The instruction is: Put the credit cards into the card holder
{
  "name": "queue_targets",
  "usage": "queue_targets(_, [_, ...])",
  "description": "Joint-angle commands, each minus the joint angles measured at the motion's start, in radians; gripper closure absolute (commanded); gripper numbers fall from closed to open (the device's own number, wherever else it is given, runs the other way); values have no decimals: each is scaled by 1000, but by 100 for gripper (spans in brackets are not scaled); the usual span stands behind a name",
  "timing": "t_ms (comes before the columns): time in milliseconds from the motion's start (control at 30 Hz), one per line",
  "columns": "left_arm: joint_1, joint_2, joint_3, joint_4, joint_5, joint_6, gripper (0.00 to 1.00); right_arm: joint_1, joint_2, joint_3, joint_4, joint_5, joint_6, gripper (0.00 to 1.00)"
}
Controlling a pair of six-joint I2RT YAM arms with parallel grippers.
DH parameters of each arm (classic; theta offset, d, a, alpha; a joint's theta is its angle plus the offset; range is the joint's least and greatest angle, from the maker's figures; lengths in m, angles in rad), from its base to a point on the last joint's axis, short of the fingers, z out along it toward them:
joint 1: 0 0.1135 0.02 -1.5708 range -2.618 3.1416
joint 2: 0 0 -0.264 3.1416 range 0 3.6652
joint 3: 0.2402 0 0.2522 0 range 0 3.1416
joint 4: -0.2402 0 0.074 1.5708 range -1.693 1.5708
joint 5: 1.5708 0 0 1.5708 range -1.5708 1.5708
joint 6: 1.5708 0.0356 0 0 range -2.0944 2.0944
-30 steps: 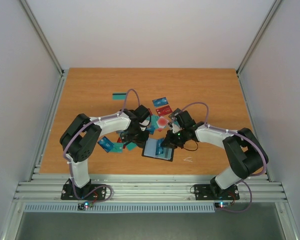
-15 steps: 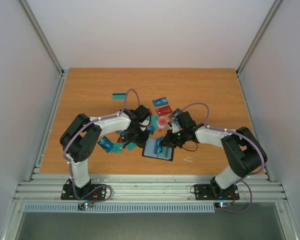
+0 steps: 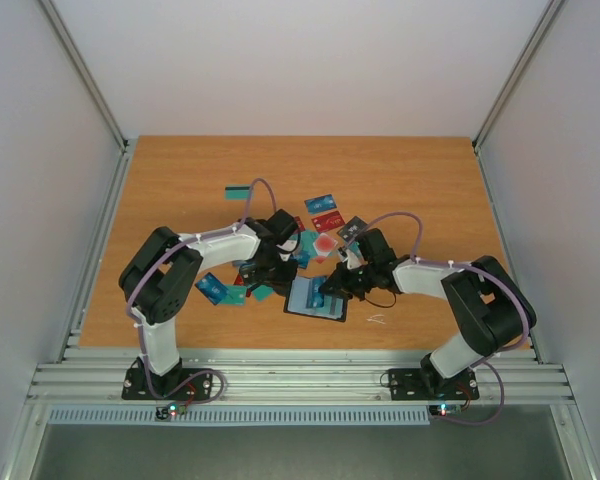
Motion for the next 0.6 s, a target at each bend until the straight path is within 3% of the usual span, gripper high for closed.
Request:
queue_targets(0, [-8, 60, -51, 25, 27, -15, 94, 5, -42, -28, -35, 30, -2, 99])
queue_targets(567, [-4, 70, -66, 40, 47, -25, 95, 23, 5, -84, 130, -7, 83, 99])
